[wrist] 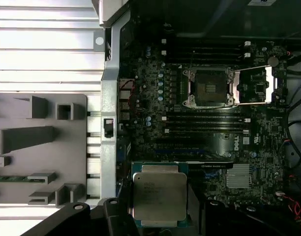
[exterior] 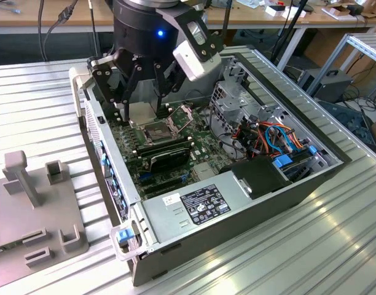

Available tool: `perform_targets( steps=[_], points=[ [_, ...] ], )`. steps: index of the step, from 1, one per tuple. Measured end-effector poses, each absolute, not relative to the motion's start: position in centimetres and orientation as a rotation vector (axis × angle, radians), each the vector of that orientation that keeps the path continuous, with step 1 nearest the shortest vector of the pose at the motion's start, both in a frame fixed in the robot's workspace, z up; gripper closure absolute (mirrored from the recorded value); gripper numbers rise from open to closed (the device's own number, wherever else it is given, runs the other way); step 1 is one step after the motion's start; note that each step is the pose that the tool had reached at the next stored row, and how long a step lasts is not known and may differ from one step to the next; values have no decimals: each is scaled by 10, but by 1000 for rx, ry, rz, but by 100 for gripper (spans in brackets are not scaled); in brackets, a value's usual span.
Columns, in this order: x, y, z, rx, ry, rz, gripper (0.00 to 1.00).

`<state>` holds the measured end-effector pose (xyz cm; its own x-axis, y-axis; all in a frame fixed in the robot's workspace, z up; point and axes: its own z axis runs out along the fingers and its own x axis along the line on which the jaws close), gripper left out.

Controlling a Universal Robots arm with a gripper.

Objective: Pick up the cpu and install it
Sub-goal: 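Pick up the cpu and move it towards the insertion slot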

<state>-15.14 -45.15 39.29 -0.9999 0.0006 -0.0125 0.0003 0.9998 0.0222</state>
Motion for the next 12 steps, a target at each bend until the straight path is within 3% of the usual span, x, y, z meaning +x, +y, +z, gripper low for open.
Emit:
perform_targets(
  steps=[12],
  points=[
    [-138,-451,393,1,3129,35,46]
  ],
)
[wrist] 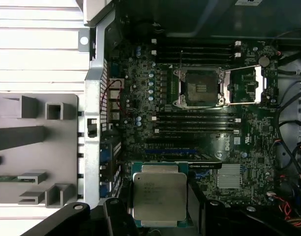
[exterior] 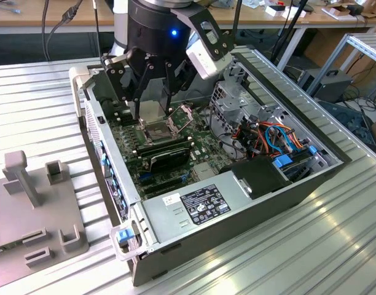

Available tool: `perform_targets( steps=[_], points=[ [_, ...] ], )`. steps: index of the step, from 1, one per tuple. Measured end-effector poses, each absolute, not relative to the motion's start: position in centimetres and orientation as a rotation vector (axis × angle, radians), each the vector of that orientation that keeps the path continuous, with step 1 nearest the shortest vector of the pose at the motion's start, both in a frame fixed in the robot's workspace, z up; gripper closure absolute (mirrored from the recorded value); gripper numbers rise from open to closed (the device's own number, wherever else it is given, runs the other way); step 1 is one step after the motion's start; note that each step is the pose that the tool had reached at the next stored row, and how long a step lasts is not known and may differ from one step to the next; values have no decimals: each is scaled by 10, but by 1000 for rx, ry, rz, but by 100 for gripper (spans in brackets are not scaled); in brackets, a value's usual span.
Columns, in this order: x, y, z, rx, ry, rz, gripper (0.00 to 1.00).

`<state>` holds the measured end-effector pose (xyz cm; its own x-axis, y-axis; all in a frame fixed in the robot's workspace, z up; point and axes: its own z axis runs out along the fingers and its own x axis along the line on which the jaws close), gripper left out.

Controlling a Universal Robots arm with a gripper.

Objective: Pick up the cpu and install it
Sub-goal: 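Pick up the cpu and move it towards the insertion slot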

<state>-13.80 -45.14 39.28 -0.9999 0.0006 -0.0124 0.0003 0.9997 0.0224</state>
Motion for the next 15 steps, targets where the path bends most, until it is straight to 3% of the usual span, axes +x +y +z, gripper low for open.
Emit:
perform_targets(
  steps=[15],
  points=[
    [-90,-452,392,1,3129,35,46]
  ],
)
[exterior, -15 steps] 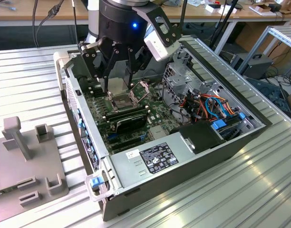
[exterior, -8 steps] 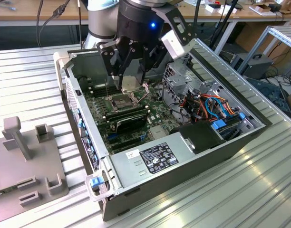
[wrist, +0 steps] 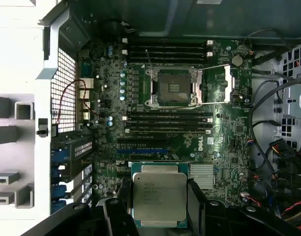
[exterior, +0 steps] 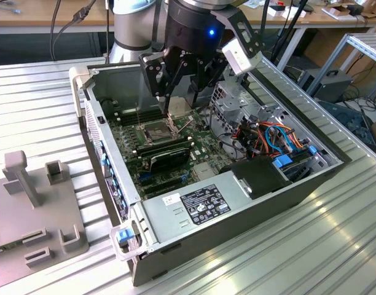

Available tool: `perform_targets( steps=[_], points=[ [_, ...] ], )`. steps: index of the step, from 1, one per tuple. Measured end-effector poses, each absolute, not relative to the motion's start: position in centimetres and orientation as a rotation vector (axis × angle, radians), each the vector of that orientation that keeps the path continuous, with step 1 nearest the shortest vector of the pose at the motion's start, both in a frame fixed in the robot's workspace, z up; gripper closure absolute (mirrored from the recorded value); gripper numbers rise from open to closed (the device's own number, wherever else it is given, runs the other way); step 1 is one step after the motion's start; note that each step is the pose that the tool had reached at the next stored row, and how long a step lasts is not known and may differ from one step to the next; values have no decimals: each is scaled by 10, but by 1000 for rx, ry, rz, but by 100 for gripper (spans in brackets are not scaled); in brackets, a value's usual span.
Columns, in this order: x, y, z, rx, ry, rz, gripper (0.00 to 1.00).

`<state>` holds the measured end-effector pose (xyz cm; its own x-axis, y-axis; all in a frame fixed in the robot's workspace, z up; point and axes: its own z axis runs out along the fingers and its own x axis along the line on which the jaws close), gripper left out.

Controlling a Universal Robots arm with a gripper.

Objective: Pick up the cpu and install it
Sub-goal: 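Pick up the cpu and move it towards the insertion slot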

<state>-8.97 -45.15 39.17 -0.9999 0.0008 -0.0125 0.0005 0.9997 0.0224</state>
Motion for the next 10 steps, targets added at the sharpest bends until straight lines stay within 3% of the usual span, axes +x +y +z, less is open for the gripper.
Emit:
perform_targets(
  steps=[10],
  points=[
    [-83,-452,390,1,3129,35,46]
  ],
)
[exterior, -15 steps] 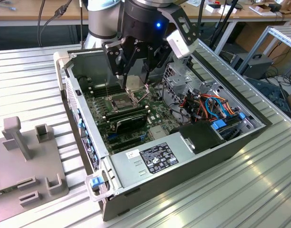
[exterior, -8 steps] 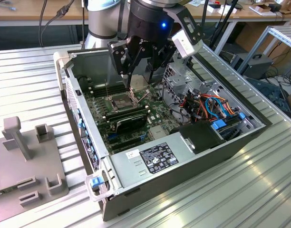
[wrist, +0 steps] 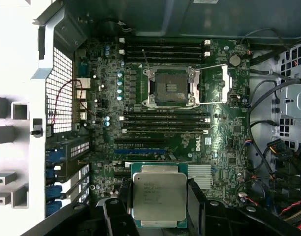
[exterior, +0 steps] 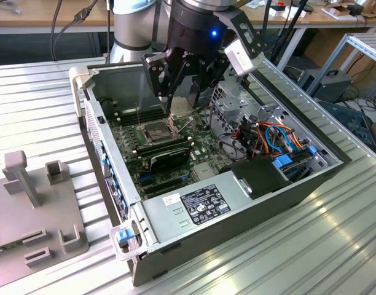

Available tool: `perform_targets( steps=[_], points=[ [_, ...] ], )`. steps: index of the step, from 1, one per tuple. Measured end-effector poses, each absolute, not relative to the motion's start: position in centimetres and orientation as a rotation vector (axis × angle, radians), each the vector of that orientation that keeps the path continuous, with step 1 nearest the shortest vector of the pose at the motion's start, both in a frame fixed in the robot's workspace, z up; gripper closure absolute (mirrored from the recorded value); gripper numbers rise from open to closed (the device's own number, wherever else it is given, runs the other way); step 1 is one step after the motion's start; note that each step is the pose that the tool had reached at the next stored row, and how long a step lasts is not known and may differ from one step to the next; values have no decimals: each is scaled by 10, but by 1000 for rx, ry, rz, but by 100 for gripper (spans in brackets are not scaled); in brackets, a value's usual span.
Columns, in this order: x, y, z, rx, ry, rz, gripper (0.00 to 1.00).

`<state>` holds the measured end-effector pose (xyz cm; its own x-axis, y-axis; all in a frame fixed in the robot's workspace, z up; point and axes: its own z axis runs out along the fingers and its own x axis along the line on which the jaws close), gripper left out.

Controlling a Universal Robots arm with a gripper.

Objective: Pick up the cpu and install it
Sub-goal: 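Pick up the cpu and move it towards the insertion slot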

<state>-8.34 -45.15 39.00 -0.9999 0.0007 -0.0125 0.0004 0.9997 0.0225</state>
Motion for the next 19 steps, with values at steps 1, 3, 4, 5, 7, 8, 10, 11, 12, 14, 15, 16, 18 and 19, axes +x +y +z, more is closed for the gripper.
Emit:
perform_targets(
  steps=[1,3,4,5,7,8,10,11,12,14,15,16,18,19],
  points=[
    [-83,-452,390,1,3129,35,46],
    [-83,-452,390,1,3129,35,46],
    [-83,-452,390,1,3129,35,46],
    [-83,-452,390,1,3129,35,46],
    [-82,-451,390,1,3129,35,46],
    [-82,-451,389,0,3129,36,46],
    [-79,-451,388,1,3129,35,46],
    [-77,-451,388,1,3129,35,46],
    [-75,-451,387,1,3129,35,46],
    [-73,-452,387,1,3129,35,46],
    [-72,-452,387,1,3129,35,46],
    [-72,-452,387,1,3129,35,46],
    [-72,-451,387,1,3129,35,46],
    [-72,-451,387,1,3129,35,46]
  ],
)
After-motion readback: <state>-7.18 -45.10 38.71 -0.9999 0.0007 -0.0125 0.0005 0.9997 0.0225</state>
